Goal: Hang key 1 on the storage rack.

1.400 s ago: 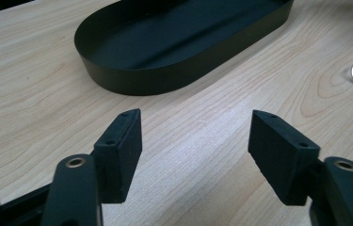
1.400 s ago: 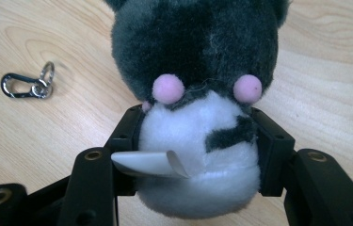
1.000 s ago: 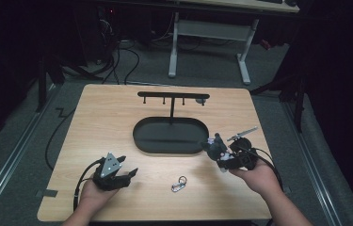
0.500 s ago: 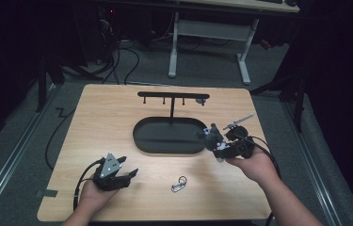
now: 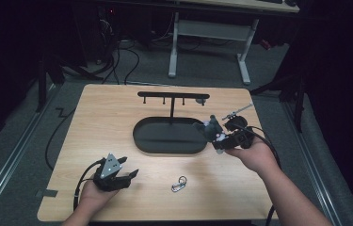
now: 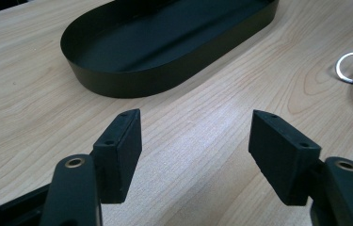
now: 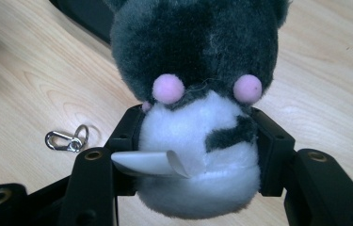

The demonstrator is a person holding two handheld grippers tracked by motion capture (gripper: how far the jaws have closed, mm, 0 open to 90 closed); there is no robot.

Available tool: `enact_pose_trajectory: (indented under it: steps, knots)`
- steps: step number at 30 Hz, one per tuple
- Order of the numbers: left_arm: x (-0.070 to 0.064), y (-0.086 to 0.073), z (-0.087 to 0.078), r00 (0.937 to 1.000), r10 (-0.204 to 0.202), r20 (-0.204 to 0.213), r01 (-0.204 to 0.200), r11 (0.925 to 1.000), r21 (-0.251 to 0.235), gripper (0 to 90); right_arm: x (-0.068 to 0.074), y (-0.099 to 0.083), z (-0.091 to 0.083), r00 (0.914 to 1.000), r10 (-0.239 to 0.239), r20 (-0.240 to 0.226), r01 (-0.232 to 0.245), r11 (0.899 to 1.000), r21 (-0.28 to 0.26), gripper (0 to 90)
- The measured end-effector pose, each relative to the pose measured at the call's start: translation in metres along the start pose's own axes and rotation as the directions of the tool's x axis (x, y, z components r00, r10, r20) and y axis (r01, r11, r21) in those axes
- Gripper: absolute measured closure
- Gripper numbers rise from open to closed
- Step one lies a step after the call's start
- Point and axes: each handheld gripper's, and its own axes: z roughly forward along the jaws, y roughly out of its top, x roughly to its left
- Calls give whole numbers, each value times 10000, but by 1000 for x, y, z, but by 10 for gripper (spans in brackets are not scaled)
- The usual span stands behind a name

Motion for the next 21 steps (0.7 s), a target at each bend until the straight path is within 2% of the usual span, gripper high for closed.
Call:
enact_pose_trajectory:
  steps: [9,11,15,21]
  knots:
    - [-1,0,0,10000,68,64,-68,10000,10,361,0,17,-12,10000,36,27,-36,9999,-152,469]
    - [-1,0,0,9999,73,74,-73,10000,14,362,0,21,-14,9998,143,-120,-145,9996,-238,469]
    - [-1,0,0,9999,84,91,-84,10000,12,363,2,31,-18,10000,51,51,-49,9997,-244,469]
    - [-1,0,1,9999,91,113,-92,9999,58,363,1,39,-21,10000,48,32,-46,9994,-354,469]
